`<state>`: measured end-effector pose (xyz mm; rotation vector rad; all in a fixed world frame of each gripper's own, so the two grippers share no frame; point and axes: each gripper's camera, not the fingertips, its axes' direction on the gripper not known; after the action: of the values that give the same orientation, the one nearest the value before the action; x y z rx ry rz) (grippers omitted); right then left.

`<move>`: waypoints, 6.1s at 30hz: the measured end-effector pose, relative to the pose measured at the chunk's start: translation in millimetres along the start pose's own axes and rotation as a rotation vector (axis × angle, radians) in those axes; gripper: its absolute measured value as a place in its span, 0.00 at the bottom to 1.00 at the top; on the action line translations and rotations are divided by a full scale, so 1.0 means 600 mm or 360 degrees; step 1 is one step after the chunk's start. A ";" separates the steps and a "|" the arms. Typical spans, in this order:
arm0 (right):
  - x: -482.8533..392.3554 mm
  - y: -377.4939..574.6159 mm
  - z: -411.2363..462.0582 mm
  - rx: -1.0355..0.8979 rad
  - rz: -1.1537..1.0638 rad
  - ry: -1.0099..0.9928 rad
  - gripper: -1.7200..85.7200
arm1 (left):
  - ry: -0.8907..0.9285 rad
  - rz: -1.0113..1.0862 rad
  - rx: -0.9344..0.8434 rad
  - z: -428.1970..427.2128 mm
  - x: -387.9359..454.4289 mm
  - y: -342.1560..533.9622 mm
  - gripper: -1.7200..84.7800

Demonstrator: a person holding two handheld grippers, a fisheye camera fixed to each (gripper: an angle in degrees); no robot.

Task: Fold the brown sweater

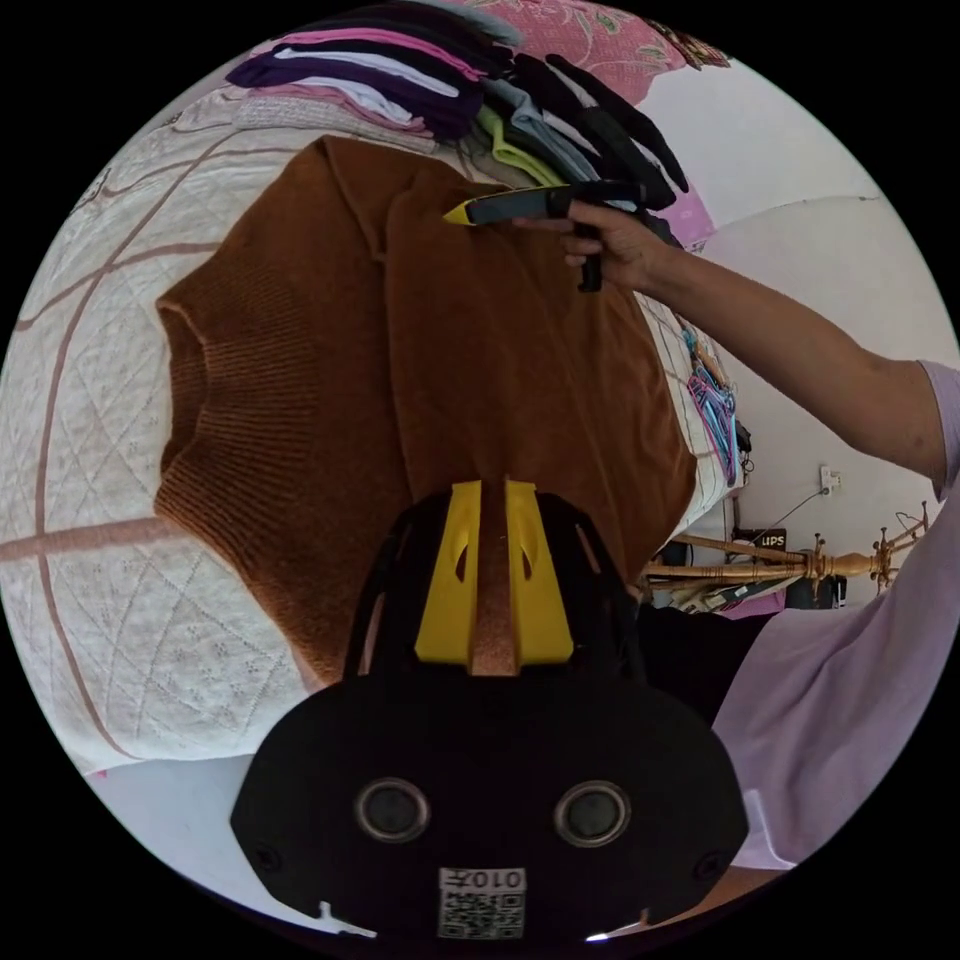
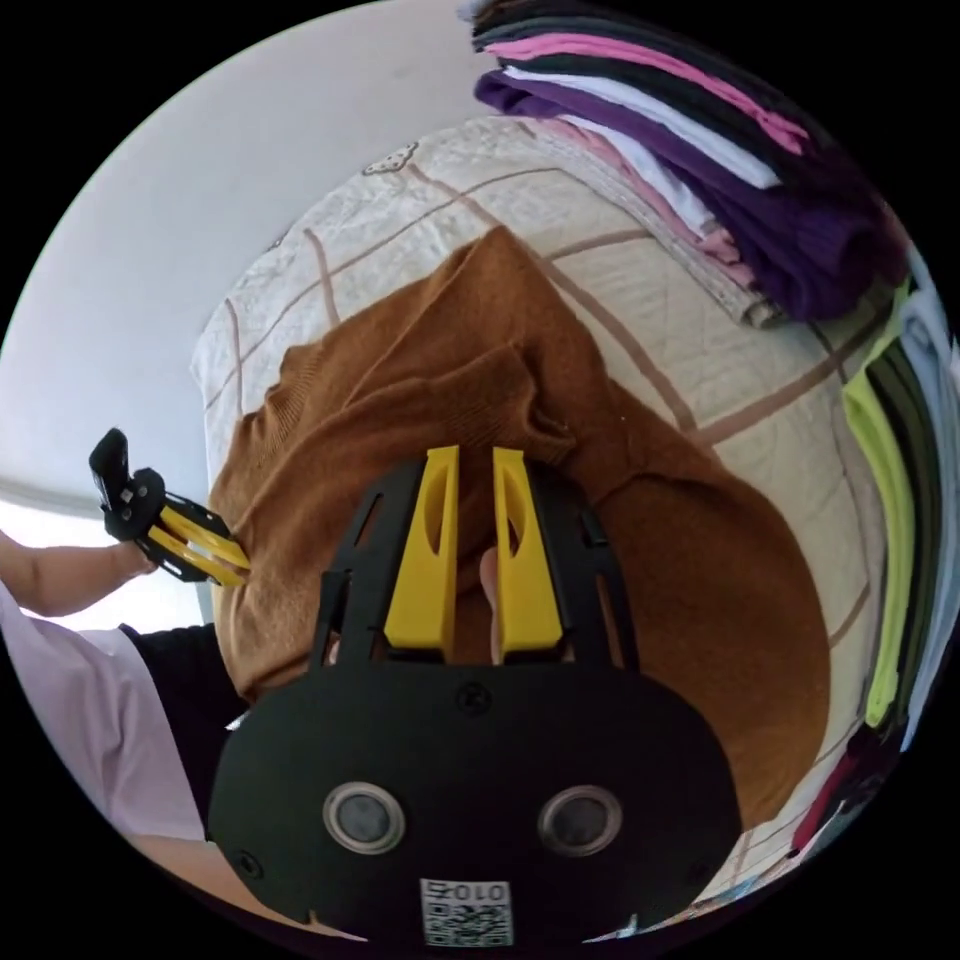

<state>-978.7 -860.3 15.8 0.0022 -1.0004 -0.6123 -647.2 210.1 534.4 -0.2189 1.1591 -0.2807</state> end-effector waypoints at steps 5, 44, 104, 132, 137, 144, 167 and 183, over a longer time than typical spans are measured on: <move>-0.006 0.059 -0.085 0.0198 0.0070 0.0039 0.09 | -0.0042 0.0046 0.0019 0.052 0.008 0.006 0.09; 0.105 0.983 -0.307 -0.0369 0.0146 -0.0240 0.07 | -0.0605 0.0901 -0.0190 1.063 0.654 0.040 0.17; 0.252 0.421 -0.459 -0.0052 0.0462 0.0350 0.06 | -0.0464 0.0337 0.0247 0.842 0.548 0.249 0.02; -0.153 -0.493 -0.240 -0.0641 -0.0305 0.0060 0.06 | 0.0254 -0.0862 0.1111 0.038 -0.003 0.689 0.02; -0.203 -0.623 -0.072 -0.0878 -0.0304 0.0243 0.06 | 0.0489 -0.1052 0.1198 -0.028 -0.116 0.741 0.02; -0.253 -0.675 -0.052 -0.0770 -0.0285 0.0362 0.06 | 0.0746 -0.0797 0.1205 -0.122 -0.112 0.757 0.02; -0.236 -0.743 0.248 -0.0452 -0.0543 0.0204 0.10 | 0.0588 -0.1326 0.1269 -0.276 -0.215 0.866 0.08; -0.132 -0.384 0.379 -0.0540 -0.0474 0.0019 0.08 | 0.0174 -0.1160 0.1064 -0.310 -0.062 0.779 0.11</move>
<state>-1299.0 -952.3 16.3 -0.1466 -0.8803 -1.0491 -783.6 658.6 348.9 -0.0230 0.9956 -1.3092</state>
